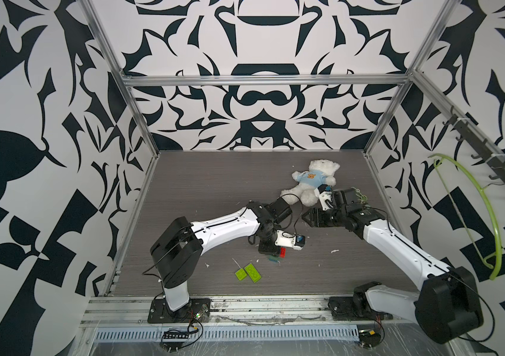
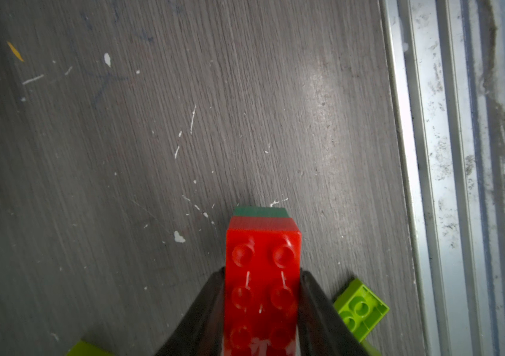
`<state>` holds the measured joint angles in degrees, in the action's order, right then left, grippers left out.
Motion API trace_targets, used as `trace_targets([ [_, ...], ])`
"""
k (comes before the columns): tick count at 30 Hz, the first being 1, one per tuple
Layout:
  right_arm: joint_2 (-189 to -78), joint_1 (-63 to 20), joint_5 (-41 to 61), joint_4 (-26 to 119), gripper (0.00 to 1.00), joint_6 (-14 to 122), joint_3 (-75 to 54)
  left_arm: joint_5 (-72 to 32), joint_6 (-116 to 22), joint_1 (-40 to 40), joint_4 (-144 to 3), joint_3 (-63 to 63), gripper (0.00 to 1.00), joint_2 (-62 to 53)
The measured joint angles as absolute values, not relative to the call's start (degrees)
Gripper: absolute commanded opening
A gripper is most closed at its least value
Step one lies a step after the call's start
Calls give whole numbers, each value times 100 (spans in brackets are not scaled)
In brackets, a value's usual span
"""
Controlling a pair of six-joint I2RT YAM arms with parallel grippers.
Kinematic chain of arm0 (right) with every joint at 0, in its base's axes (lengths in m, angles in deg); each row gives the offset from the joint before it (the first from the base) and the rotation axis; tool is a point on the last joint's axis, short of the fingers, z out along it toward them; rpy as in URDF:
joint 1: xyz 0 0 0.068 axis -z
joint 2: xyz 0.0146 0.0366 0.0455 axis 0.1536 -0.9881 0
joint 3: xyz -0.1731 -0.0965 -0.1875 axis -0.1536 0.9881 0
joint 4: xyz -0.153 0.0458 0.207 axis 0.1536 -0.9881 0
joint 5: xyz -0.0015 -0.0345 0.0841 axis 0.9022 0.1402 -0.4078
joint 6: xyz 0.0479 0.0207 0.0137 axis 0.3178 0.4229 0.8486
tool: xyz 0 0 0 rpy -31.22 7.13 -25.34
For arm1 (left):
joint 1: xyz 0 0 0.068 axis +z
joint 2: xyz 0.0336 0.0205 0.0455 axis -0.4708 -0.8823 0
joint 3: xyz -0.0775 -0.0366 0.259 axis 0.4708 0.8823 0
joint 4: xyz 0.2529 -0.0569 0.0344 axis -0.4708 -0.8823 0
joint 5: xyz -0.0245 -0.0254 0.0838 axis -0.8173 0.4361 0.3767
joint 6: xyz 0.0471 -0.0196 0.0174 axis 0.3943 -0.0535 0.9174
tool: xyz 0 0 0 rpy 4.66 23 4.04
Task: Assemble a carrot with lego
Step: Assemble the lego brick with the lego brick.
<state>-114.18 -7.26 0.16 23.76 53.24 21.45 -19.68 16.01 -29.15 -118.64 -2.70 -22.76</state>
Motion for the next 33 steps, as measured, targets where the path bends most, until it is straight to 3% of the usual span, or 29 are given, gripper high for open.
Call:
trace_targets([
  [16, -11418, -726, 1, 2376, 61, 5324, 2145, -2322, 1522, -2803, -10959, 567, 15, -1802],
  [33, -11435, -726, -69, 2403, 61, 5324, 2145, -2989, 1280, -2480, -10257, 1179, 13, -1487],
])
